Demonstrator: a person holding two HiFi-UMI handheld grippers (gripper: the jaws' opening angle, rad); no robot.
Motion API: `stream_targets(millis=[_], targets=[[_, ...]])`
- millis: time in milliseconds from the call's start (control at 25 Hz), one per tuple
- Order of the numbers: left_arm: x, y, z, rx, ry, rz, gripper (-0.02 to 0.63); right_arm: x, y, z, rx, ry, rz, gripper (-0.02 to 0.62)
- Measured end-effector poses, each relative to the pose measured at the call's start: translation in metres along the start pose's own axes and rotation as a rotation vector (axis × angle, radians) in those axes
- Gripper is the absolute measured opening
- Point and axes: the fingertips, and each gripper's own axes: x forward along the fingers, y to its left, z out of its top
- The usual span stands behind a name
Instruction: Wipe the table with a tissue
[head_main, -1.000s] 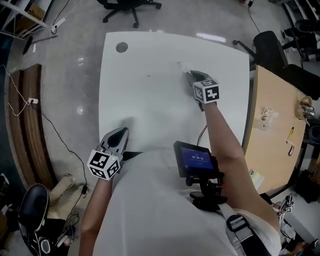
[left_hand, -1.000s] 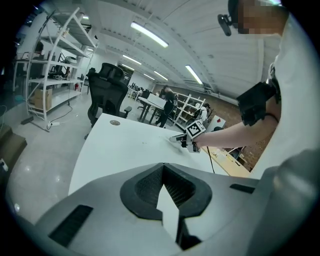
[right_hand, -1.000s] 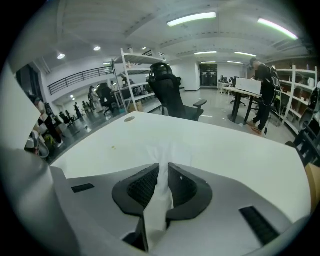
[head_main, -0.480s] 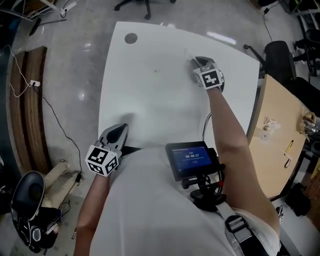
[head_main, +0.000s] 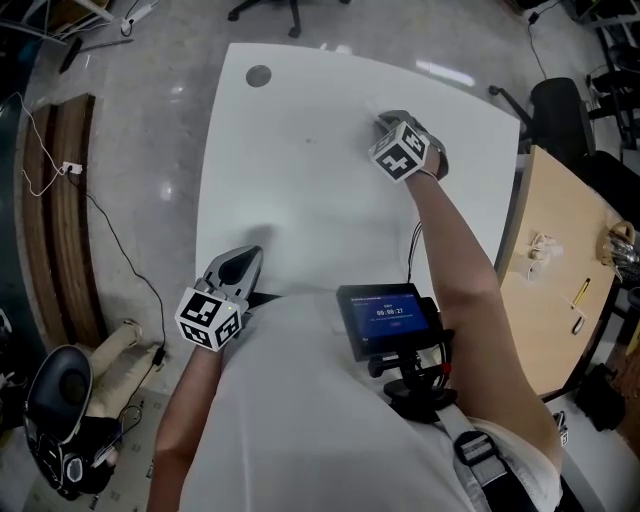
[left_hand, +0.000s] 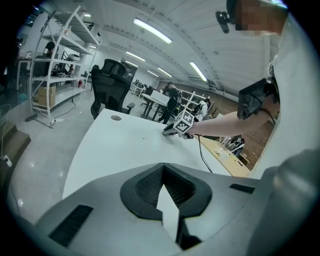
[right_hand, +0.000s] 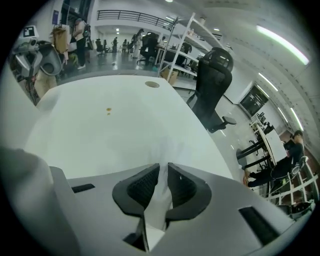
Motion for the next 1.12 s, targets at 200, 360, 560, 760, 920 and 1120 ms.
stream_targets(millis=[200, 360, 560, 760, 920, 1120], targets=[[0.001, 0.002, 0.002, 0.005, -0.002, -0.002, 0.006, 0.0, 0.012, 0.003, -0.068, 0.029, 0.083, 0.057], [0.004, -0.007, 0.001, 0.016, 0.0, -0.007, 0.005, -0.009, 0.03, -0.002, -0.133, 0.06, 0.204, 0.057], [0.005, -0.009, 0.004, 0.035, -0.008, -0.006, 0.006, -0.027, 0.066, -0.012, -0.146, 0.078, 0.405, 0.057], [0.001, -0.01, 0.006, 0.057, -0.017, -0.006, 0.006, -0.049, 0.106, -0.018, -0.107, 0.011, 0.542, 0.057], [-0.002, -0.014, 0.006, 0.069, -0.025, -0.01, 0.006, -0.063, 0.124, -0.023, -0.03, -0.08, 0.559, 0.057], [-0.004, -0.019, 0.006, 0.082, -0.026, -0.024, 0.005, -0.082, 0.121, -0.017, 0.069, -0.168, 0.503, 0.057]])
